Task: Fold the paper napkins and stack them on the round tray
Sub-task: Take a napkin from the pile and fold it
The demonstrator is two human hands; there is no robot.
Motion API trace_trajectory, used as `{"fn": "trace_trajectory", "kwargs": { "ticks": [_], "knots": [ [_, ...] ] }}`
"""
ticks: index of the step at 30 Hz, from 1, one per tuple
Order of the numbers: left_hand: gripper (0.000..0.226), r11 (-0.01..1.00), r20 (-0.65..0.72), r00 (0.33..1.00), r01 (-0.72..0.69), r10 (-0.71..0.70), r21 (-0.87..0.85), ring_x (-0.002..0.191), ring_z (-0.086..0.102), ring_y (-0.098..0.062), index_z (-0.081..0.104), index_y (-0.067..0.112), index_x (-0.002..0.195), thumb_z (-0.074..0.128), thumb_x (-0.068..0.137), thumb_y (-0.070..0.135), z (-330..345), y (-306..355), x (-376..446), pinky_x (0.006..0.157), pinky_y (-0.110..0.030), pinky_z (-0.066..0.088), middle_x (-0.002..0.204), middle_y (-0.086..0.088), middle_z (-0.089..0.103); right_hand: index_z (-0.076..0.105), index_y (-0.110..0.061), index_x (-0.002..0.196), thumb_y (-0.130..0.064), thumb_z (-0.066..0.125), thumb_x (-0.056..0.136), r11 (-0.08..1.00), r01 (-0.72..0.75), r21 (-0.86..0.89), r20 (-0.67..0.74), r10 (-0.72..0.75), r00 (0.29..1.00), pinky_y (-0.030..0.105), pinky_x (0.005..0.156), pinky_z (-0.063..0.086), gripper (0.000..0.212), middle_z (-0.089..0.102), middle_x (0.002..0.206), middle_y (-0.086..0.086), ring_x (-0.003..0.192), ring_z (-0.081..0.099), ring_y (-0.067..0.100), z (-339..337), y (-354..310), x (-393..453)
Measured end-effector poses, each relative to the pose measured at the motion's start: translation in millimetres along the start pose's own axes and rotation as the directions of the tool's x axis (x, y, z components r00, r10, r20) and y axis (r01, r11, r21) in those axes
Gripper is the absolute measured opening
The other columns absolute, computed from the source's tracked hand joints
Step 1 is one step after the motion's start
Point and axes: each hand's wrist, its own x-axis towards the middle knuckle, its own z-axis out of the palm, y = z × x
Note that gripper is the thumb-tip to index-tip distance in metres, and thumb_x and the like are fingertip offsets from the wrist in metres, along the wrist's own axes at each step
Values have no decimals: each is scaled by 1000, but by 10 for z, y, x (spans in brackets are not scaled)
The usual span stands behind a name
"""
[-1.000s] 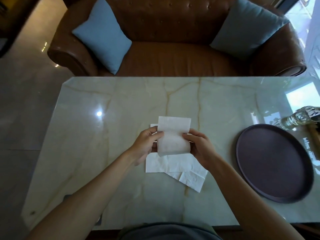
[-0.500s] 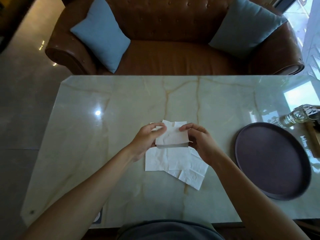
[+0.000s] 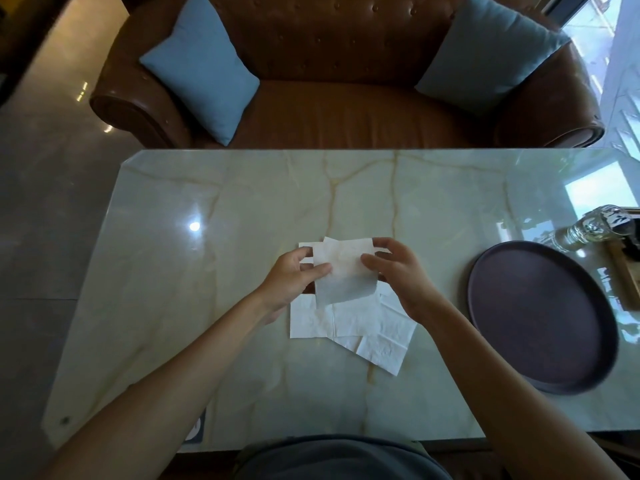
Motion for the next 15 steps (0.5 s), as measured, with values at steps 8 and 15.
{"fn": "trace_trajectory", "kwargs": {
  "ticks": [8,15],
  "knots": [
    [67,993,-65,992,-108,111,47,98,76,-24,35,37,150,68,95,16,-5,31,37,92,-38,58,105,-9,79,66,-27,127,-12,68,94,945,171,-280,32,-169,985,29,67,42,37,62,78,7,70,53,13,-14,85,-64],
    [34,972,-42,986,-152,162,178,90,69,-16,73,25,113,80,83,10,1,43,17,97,-46,55,109,-15,75,69,-17,125,-8,75,87,805,220,-551,53,-230,972,14,85,46,40,69,111,-7,101,64,8,-19,144,-66]
  ]
}}
